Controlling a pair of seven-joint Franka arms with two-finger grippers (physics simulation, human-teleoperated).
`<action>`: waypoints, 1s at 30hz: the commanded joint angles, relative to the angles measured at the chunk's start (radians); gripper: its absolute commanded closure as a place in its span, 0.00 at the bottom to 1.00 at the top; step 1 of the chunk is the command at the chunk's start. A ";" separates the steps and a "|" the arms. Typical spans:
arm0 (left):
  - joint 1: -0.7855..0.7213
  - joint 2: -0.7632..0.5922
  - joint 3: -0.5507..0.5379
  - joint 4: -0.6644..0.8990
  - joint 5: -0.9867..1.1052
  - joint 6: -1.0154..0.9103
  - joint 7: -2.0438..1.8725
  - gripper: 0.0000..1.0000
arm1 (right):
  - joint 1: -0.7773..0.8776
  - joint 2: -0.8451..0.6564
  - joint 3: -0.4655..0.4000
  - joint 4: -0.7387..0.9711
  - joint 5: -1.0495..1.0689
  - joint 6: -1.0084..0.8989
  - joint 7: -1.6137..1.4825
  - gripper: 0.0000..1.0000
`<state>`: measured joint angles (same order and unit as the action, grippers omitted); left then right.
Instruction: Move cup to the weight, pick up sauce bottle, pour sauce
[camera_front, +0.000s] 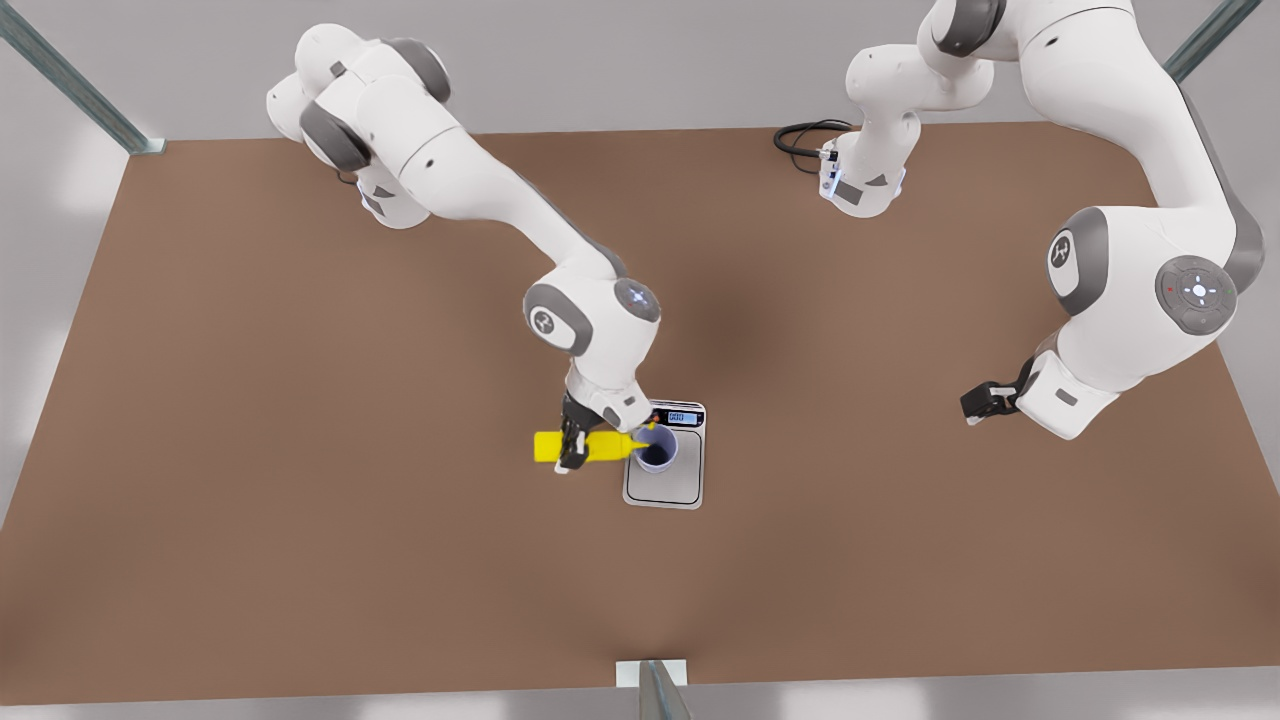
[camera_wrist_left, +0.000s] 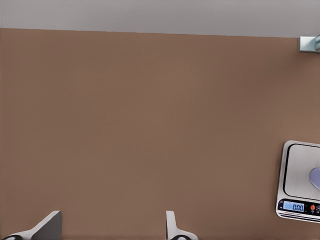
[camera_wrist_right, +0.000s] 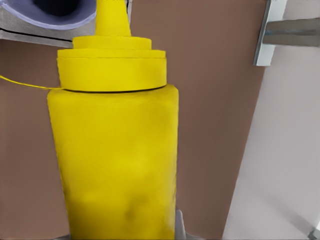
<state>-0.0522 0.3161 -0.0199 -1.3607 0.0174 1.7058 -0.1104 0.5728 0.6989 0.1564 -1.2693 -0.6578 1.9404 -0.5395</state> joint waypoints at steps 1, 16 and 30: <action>0.000 0.000 0.000 0.000 0.001 0.000 0.000 0.00 | -0.014 -0.012 0.000 -0.004 0.035 0.002 -0.002 0.43; 0.000 0.000 0.000 -0.002 0.032 0.032 0.002 0.00 | -0.683 -0.105 -0.003 -0.240 1.339 -0.054 -1.361 0.43; 0.002 0.000 0.002 -0.003 0.029 0.035 0.000 0.00 | -0.949 0.208 0.000 -0.297 1.658 -0.298 -1.955 0.43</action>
<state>-0.0503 0.3161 -0.0184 -1.3637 0.0452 1.7425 -0.1104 -0.3757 0.9171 0.1567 -1.5661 1.0007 1.6477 -2.4988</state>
